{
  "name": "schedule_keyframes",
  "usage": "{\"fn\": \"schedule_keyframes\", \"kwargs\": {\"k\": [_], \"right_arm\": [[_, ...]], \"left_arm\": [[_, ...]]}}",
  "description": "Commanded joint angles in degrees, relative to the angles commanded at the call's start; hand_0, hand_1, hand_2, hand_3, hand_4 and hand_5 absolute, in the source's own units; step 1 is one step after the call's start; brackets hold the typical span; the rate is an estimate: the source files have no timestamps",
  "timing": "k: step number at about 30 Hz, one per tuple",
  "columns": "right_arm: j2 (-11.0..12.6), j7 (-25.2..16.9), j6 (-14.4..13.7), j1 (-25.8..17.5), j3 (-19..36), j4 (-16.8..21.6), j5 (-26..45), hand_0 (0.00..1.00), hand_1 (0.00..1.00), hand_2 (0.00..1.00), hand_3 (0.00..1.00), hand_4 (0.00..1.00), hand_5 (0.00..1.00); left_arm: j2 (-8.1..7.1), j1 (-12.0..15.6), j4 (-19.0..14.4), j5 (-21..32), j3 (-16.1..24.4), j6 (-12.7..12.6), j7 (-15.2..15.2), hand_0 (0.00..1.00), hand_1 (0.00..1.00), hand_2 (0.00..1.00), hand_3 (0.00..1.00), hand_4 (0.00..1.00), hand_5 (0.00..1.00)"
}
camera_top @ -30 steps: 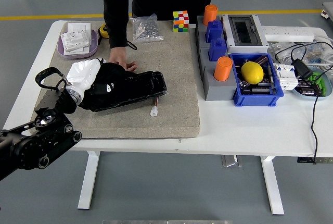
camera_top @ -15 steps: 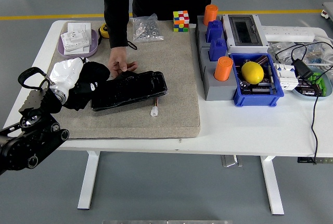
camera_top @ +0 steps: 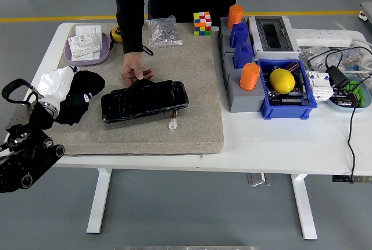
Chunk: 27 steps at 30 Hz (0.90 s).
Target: Pick the rag up,wipe the panel,place it on the desk
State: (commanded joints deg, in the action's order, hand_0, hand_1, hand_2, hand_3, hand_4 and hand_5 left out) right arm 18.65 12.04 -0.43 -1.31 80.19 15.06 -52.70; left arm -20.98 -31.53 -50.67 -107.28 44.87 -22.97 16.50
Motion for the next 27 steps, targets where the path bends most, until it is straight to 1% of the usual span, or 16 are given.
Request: {"fn": "schedule_keyframes", "kwargs": {"k": [4, 5, 10, 11, 16, 17, 22, 23, 27], "right_arm": [[0.04, 0.10, -0.04, -0.04, -0.02, 0.07, -0.03, 0.690, 0.448, 0.638, 0.617, 0.998, 0.703], [0.05, 0.12, -0.05, -0.06, -0.03, 0.09, -0.05, 0.691, 0.448, 0.638, 0.617, 0.998, 0.703], [0.01, 0.18, -0.06, -0.12, -0.14, 0.10, -0.06, 0.691, 0.448, 0.638, 0.617, 0.998, 0.703], [-0.01, 0.17, -0.09, -0.12, -0.20, 0.12, -0.02, 0.691, 0.448, 0.638, 0.617, 0.998, 0.704], [-0.09, 0.11, -0.23, -0.08, -0.47, 0.17, 0.13, 0.691, 0.448, 0.638, 0.617, 0.998, 0.704], [-0.09, 0.12, -0.23, -0.08, -0.52, 0.18, 0.12, 0.692, 0.448, 0.638, 0.618, 0.998, 0.704], [-0.09, 0.18, -0.18, -0.22, -0.34, 0.11, -0.02, 0.692, 0.448, 0.638, 0.618, 0.998, 0.704], [-0.07, 0.20, -0.16, -0.24, -0.32, 0.09, -0.04, 0.692, 0.448, 0.638, 0.619, 0.998, 0.704], [-0.03, 0.22, -0.18, -0.27, -0.31, 0.10, -0.07, 0.692, 0.448, 0.638, 0.619, 0.998, 0.704]], "left_arm": [[0.14, 0.31, 2.59, 1.63, 0.21, -1.13, -1.69, 0.219, 0.090, 0.437, 0.309, 0.002, 0.002], [0.18, 0.34, 3.09, 2.01, 0.16, -1.41, -2.08, 0.229, 0.114, 0.441, 0.317, 0.002, 0.002], [0.52, 0.47, 4.82, 3.19, 0.12, -2.10, -3.10, 0.229, 0.114, 0.441, 0.317, 0.002, 0.002], [0.57, 0.49, 5.07, 3.43, 0.01, -2.15, -3.23, 0.274, 0.233, 0.464, 0.398, 0.286, 0.002], [0.88, 0.28, 7.27, 4.71, -1.13, -2.17, -3.59, 0.274, 0.233, 0.464, 0.398, 0.286, 0.002], [0.94, 0.34, 7.58, 4.73, -1.23, -1.93, -3.51, 0.333, 0.422, 0.527, 0.530, 0.438, 0.002], [1.04, 0.73, 7.77, 4.77, -0.74, -0.64, -3.05, 0.333, 0.422, 0.527, 0.530, 0.438, 0.002], [1.03, 0.78, 7.64, 4.88, -0.62, -0.44, -3.10, 0.424, 0.654, 0.670, 0.582, 0.765, 0.125], [0.82, 1.01, 6.96, 6.67, -0.26, 0.00, -3.46, 0.424, 0.654, 0.670, 0.582, 0.765, 0.125]]}}
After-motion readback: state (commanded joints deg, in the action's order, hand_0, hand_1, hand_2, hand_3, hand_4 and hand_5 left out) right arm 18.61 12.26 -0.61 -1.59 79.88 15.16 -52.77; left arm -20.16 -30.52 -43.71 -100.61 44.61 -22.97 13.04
